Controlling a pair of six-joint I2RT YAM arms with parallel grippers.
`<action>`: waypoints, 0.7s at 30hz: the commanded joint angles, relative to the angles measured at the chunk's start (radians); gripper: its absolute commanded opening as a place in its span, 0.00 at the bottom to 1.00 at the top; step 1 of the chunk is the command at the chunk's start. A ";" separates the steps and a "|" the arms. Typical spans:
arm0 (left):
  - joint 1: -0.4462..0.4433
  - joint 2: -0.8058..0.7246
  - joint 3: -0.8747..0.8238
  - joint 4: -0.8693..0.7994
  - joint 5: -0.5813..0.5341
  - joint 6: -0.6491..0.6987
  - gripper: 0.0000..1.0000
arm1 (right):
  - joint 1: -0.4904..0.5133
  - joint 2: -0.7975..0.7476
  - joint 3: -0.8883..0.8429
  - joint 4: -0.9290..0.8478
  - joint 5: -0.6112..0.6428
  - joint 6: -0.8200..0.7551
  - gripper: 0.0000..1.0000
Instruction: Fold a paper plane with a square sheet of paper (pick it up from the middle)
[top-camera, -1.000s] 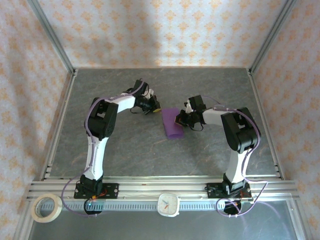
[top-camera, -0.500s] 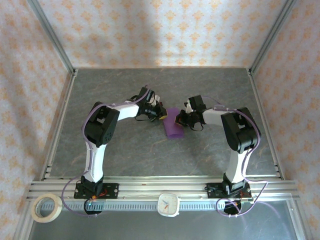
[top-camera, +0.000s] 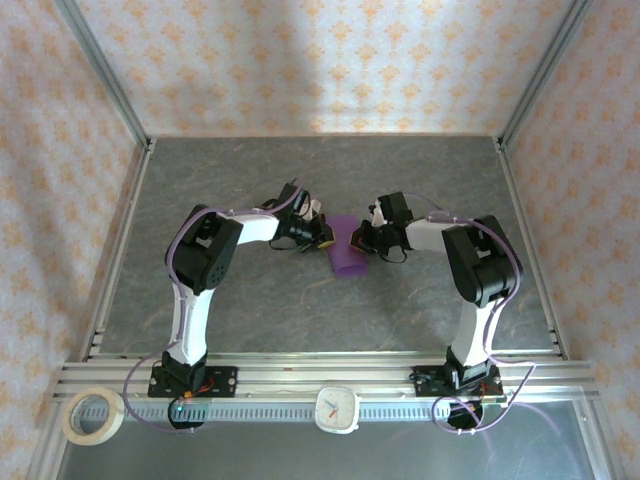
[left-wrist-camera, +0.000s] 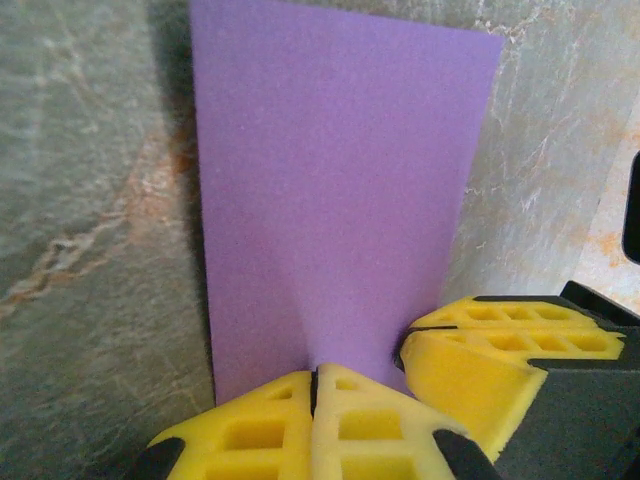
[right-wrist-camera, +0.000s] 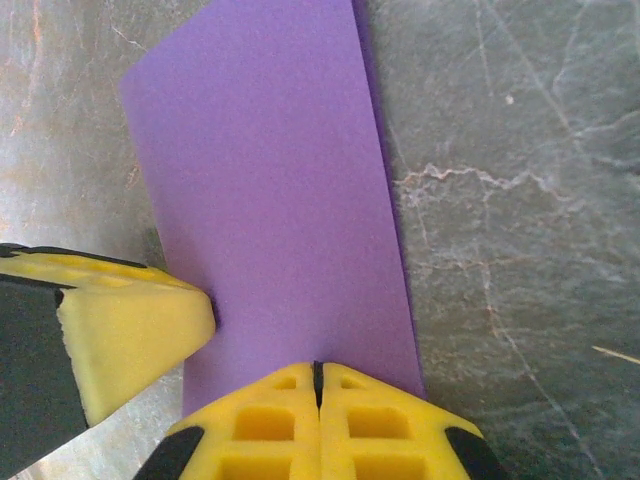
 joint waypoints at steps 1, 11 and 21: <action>0.008 0.023 -0.026 -0.116 -0.090 0.074 0.00 | -0.010 0.057 -0.067 -0.169 0.131 0.008 0.00; -0.014 -0.095 -0.012 -0.055 -0.022 -0.013 0.00 | -0.010 0.054 -0.069 -0.162 0.133 0.015 0.00; -0.060 -0.055 -0.044 -0.002 0.007 -0.046 0.00 | -0.011 0.045 -0.076 -0.160 0.133 0.018 0.00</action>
